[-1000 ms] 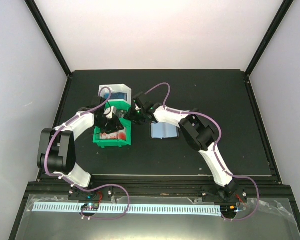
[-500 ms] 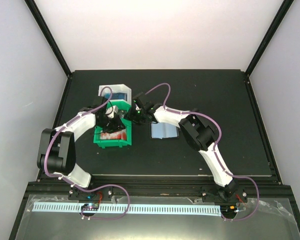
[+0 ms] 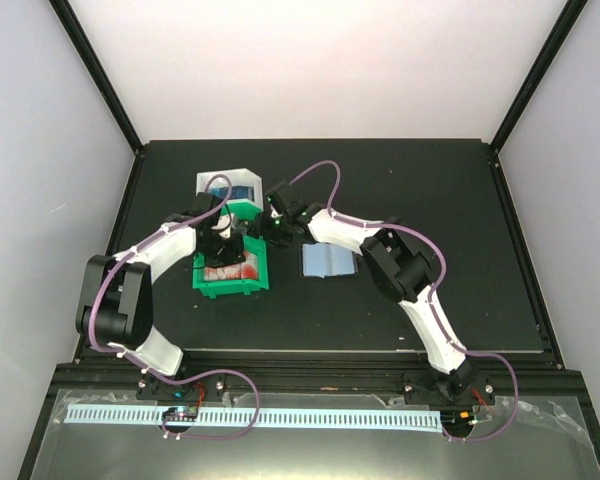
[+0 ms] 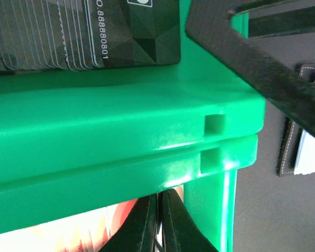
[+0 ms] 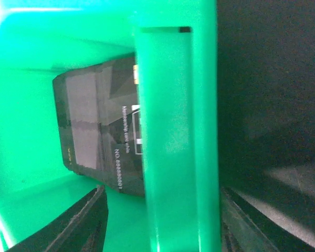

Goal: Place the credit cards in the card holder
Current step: Pick up the credit card from the storage box.

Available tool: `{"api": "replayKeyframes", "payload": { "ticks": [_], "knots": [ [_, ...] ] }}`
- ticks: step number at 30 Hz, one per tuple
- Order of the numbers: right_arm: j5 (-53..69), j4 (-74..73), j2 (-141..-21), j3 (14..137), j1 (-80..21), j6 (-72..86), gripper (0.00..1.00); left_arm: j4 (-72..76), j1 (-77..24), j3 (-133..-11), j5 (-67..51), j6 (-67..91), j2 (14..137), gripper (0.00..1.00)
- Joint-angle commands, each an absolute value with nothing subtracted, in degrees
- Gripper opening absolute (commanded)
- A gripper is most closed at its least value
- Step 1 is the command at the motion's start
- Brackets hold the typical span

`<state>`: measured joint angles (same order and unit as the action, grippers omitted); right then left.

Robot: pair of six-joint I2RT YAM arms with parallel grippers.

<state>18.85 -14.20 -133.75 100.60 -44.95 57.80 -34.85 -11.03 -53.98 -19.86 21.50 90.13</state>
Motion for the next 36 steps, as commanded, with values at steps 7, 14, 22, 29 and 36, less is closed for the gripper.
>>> {"api": "replayKeyframes", "payload": {
  "ticks": [7, 14, 22, 29, 36],
  "knots": [
    [16.7, -24.4, -119.3, 104.2, -43.1, 44.9, 0.77, -44.8, -12.6, -56.3, -14.7, 20.0, 79.5, 0.01],
    [31.4, -17.7, -106.5, 91.7, -36.4, 39.1, 0.83, -47.7, -12.3, -58.4, -16.4, 20.3, 68.8, 0.02],
    [48.5, -14.5, -96.3, 82.7, -33.7, 37.8, 0.88, -45.1, -11.8, -69.8, -36.6, 35.4, 66.4, 0.02],
    [56.3, -14.5, -93.2, 80.5, -33.7, 44.7, 0.85, -27.8, -11.8, -68.2, -53.1, 59.5, 66.0, 0.02],
    [62.0, -3.0, -90.9, 76.0, -33.7, 53.1, 0.59, -27.0, -11.7, -69.4, -53.0, 57.1, 66.3, 0.02]
  ]
}}
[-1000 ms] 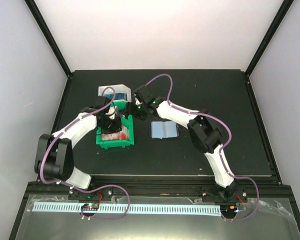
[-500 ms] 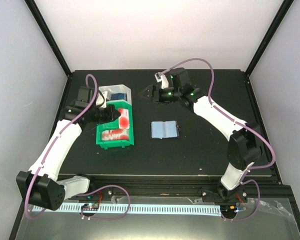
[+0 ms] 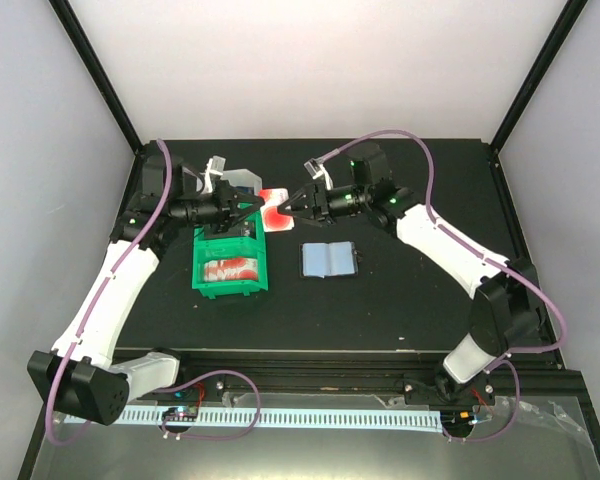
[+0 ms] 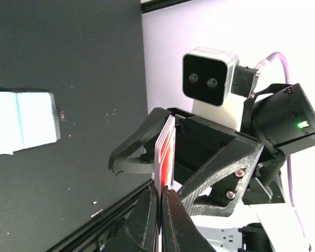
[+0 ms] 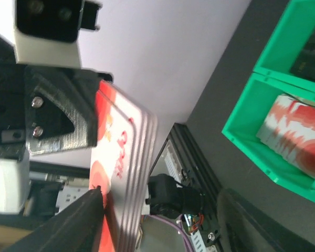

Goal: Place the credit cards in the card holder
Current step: Pick up the credit card from the storage box.

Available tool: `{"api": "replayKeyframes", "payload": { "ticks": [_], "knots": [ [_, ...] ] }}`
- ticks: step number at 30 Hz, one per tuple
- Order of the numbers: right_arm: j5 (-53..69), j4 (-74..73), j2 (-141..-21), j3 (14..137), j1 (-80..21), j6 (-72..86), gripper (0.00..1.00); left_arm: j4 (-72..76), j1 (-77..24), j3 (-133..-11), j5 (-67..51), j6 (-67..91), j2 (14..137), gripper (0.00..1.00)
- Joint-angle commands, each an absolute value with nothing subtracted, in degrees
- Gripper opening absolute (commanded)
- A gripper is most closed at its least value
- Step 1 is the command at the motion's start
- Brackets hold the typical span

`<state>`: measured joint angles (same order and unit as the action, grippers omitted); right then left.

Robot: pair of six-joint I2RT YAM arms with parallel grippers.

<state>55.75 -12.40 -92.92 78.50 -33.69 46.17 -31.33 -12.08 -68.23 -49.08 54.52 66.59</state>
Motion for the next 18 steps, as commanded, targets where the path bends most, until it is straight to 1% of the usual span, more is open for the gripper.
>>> {"api": "replayKeyframes", "payload": {
  "ticks": [1, 5, 9, 13, 15, 18],
  "knots": [
    [62.1, -1.5, -90.4, 75.6, -33.6, 53.8, 0.56, -26.3, -11.7, -69.1, -53.3, 56.9, 66.2, 0.02],
    [61.2, -0.8, -89.1, 75.0, -32.6, 53.9, 0.49, -26.8, -10.9, -69.6, -53.1, 53.8, 65.8, 0.01],
    [59.4, -2.0, -89.9, 75.2, -32.0, 53.5, 0.46, -32.2, -8.6, -70.3, -51.4, 48.1, 65.4, 0.02],
    [58.9, -2.5, -92.3, 76.8, -32.1, 52.1, 0.39, -32.4, -7.6, -68.6, -52.5, 46.1, 64.6, 0.02],
    [59.4, -2.2, -93.6, 77.3, -32.2, 51.8, 0.37, -32.6, -7.3, -68.2, -52.5, 45.3, 64.2, 0.01],
    [60.1, -3.5, -95.4, 79.0, -32.8, 50.2, 0.36, -33.3, -6.4, -67.7, -52.2, 44.3, 64.1, 0.02]
  ]
}}
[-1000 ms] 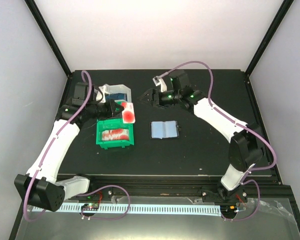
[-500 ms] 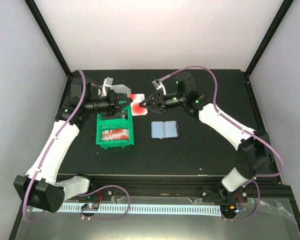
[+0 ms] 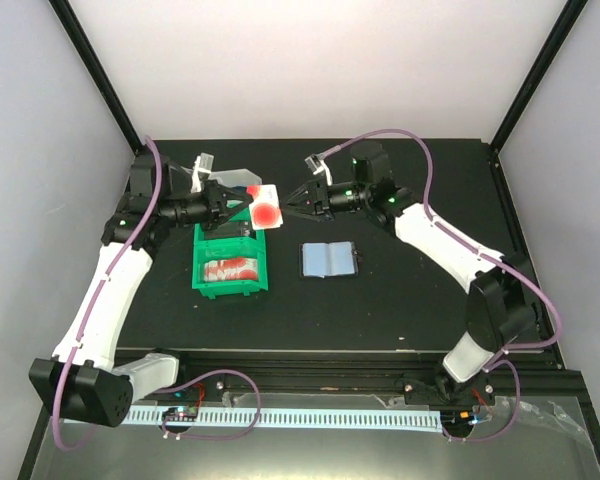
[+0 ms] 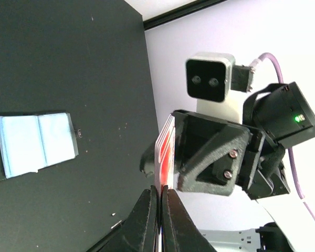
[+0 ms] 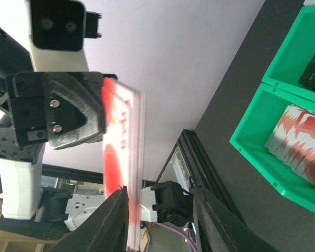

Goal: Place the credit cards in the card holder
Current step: Pick up the credit card from the storage box.

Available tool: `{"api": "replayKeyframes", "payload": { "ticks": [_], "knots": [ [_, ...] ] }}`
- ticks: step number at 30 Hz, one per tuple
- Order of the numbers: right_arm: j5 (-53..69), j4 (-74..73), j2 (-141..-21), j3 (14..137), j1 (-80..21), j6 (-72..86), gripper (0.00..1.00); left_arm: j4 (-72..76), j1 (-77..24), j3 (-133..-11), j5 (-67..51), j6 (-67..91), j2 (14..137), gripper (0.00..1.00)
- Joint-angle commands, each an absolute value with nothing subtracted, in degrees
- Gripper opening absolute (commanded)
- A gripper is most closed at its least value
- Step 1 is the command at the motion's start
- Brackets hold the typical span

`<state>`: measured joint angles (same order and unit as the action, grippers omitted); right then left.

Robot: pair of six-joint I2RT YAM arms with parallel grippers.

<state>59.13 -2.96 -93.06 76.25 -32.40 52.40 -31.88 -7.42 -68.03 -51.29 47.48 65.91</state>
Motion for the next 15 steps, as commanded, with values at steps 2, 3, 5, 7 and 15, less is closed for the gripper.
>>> {"api": "replayKeyframes", "payload": {
  "ticks": [2, 3, 5, 7, 15],
  "knots": [
    [60.1, -4.8, -96.7, 80.0, -33.4, 49.1, 0.37, -33.7, -5.9, -67.1, -52.2, 43.4, 64.2, 0.02],
    [60.2, -4.8, -97.2, 80.3, -33.7, 48.9, 0.37, -33.6, -5.7, -66.7, -52.4, 43.2, 64.0, 0.02],
    [60.3, -5.1, -98.3, 80.8, -34.0, 48.8, 0.36, -33.1, -5.4, -66.1, -53.0, 43.0, 63.8, 0.02],
    [60.5, -5.3, -99.1, 81.3, -34.2, 48.6, 0.35, -33.0, -5.2, -65.9, -53.4, 42.6, 63.6, 0.02],
    [60.4, -1.8, -99.3, 80.5, -34.7, 49.1, 0.45, -35.0, -3.3, -65.0, -51.5, 40.6, 63.5, 0.02]
  ]
}}
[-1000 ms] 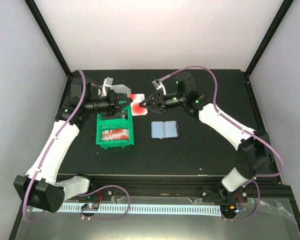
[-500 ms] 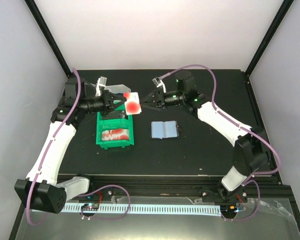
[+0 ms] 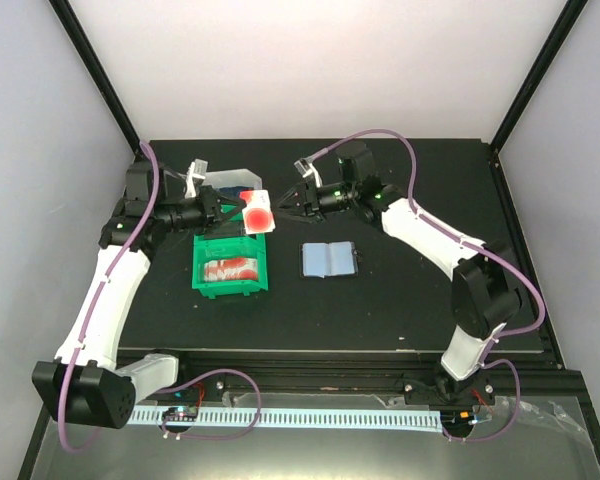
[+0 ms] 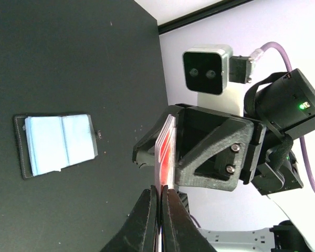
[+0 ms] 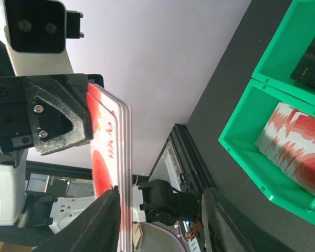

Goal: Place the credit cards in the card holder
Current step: Pick up the credit card from the storage box.

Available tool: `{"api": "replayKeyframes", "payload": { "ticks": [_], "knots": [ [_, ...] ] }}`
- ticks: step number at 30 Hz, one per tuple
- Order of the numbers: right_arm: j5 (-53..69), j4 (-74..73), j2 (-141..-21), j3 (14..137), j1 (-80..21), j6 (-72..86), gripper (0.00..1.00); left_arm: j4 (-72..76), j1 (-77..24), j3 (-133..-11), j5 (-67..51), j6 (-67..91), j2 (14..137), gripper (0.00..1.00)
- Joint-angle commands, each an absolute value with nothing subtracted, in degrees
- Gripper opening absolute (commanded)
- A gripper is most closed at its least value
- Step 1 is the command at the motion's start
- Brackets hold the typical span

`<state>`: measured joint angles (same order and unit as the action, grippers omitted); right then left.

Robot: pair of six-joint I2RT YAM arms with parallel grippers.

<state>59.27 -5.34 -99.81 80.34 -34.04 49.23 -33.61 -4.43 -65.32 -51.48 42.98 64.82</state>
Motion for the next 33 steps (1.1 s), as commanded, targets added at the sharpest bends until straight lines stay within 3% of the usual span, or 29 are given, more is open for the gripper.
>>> {"api": "replayKeyframes", "payload": {
  "ticks": [1, 8, 16, 24, 33],
  "knots": [
    [60.2, -1.5, -99.3, 80.4, -34.8, 49.1, 0.47, -35.3, -2.8, -64.9, -51.1, 40.2, 63.4, 0.02],
    [60.3, -2.7, -102.1, 82.8, -36.4, 47.9, 0.45, -35.2, -1.5, -63.3, -51.8, 39.5, 62.9, 0.01],
    [58.9, -4.9, -104.7, 83.8, -37.2, 47.2, 0.26, -35.4, -0.7, -62.6, -52.6, 38.9, 62.0, 0.01],
    [58.1, -4.9, -104.5, 83.0, -37.1, 47.5, 0.32, -35.7, 0.5, -61.7, -53.0, 38.4, 61.3, 0.02],
    [59.2, -4.8, -105.4, 83.6, -37.3, 47.1, 0.31, -34.1, 1.0, -61.2, -54.8, 39.4, 61.0, 0.02]
  ]
}}
